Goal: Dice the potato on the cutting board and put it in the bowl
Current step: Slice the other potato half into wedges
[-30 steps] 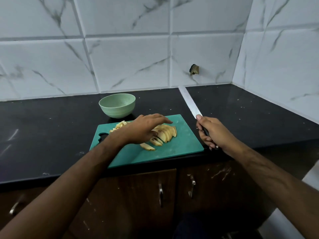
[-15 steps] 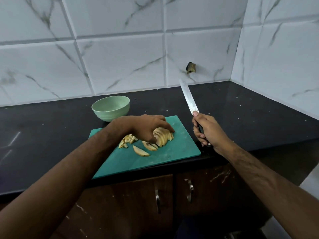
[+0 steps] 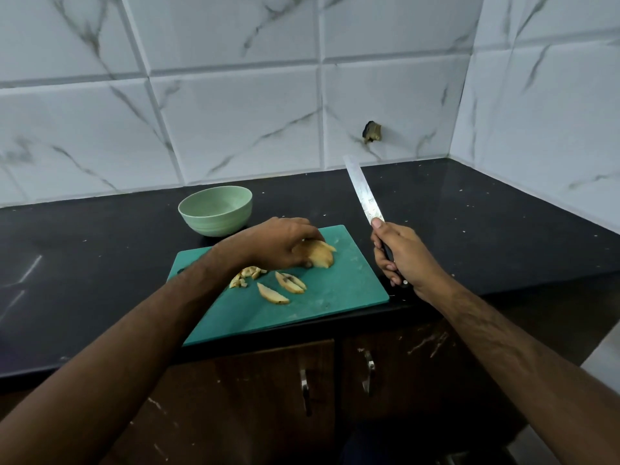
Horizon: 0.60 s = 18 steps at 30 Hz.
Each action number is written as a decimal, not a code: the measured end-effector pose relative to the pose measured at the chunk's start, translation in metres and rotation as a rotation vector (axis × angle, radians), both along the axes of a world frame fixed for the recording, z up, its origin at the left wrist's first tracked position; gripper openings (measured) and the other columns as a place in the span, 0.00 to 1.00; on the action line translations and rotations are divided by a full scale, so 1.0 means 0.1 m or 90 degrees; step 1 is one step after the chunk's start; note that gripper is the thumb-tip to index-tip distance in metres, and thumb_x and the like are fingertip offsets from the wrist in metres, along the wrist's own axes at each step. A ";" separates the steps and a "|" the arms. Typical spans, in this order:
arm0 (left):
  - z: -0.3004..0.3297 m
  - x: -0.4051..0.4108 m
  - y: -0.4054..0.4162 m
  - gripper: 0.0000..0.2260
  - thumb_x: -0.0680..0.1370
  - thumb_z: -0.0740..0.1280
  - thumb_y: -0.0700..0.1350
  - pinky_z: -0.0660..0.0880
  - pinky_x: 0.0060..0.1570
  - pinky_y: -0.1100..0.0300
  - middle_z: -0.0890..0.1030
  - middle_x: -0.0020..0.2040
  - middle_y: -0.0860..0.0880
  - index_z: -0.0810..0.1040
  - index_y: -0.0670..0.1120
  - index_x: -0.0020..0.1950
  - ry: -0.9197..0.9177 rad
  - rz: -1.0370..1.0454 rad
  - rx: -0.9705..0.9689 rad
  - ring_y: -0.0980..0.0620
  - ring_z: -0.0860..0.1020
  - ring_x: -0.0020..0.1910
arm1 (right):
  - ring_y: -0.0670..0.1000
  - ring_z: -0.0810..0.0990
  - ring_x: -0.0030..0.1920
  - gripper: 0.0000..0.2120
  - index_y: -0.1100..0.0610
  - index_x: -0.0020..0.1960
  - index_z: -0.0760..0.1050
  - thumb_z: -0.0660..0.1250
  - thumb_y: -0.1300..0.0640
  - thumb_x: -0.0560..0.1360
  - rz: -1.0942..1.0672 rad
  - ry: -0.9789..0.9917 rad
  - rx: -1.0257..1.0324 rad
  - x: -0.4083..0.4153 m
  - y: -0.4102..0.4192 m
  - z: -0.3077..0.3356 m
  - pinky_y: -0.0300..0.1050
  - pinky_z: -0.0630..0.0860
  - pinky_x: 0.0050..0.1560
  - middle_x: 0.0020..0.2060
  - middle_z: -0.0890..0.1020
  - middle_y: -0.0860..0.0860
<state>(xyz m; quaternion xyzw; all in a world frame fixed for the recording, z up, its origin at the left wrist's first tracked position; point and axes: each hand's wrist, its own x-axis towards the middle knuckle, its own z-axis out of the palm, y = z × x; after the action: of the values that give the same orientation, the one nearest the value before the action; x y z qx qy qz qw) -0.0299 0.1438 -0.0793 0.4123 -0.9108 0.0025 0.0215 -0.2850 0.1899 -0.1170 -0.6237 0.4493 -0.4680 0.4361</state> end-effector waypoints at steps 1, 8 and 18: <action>-0.02 -0.01 -0.03 0.23 0.78 0.72 0.52 0.73 0.61 0.47 0.77 0.62 0.51 0.74 0.50 0.71 0.015 0.010 0.000 0.50 0.76 0.61 | 0.49 0.59 0.19 0.21 0.58 0.41 0.67 0.56 0.45 0.86 0.001 -0.001 -0.001 0.00 0.00 0.00 0.37 0.61 0.19 0.22 0.64 0.52; -0.13 -0.15 -0.15 0.24 0.80 0.67 0.56 0.69 0.57 0.50 0.75 0.65 0.54 0.69 0.55 0.75 0.018 0.065 -0.088 0.52 0.73 0.67 | 0.48 0.59 0.19 0.20 0.59 0.41 0.67 0.56 0.46 0.86 0.003 -0.002 -0.002 0.00 0.00 0.01 0.38 0.61 0.19 0.23 0.64 0.53; -0.17 -0.10 -0.20 0.24 0.81 0.65 0.58 0.67 0.56 0.50 0.73 0.65 0.52 0.68 0.56 0.76 -0.010 0.057 -0.036 0.51 0.72 0.66 | 0.47 0.60 0.18 0.20 0.58 0.41 0.67 0.56 0.46 0.86 0.006 0.008 -0.010 0.01 0.01 0.02 0.37 0.62 0.19 0.23 0.64 0.53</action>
<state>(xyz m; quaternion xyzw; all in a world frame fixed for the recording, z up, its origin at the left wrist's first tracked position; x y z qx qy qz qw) -0.0398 0.1238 -0.0963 0.4519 -0.8911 0.0326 0.0260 -0.2845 0.1909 -0.1149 -0.6318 0.4455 -0.4655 0.4308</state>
